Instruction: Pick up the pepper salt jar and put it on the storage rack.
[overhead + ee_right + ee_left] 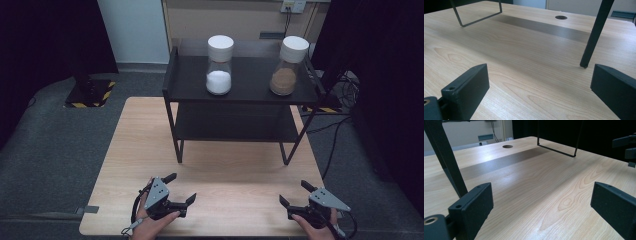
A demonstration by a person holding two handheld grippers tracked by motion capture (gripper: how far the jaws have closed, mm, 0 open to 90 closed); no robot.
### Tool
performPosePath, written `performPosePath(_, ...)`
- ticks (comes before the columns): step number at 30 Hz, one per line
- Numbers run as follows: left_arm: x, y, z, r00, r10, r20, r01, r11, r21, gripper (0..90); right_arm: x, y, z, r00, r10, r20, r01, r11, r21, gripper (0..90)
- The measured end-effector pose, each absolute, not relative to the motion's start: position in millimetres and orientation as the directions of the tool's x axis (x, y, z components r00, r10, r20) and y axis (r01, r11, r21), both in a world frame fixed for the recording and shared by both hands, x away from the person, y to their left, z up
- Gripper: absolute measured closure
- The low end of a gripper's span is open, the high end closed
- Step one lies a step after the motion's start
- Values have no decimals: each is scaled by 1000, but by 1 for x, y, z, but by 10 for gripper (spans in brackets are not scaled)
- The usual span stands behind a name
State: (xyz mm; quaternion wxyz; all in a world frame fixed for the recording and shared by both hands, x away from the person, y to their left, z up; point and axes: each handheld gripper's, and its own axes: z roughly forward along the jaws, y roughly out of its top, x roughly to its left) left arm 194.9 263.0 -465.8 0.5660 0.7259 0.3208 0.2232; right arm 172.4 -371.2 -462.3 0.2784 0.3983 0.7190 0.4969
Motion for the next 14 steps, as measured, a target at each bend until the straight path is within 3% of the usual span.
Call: performPosePath(14,193,262,-463,696,717,-34,203,-151,967,36,171,-371,-461,-532,847,-1,294,186,937,25)
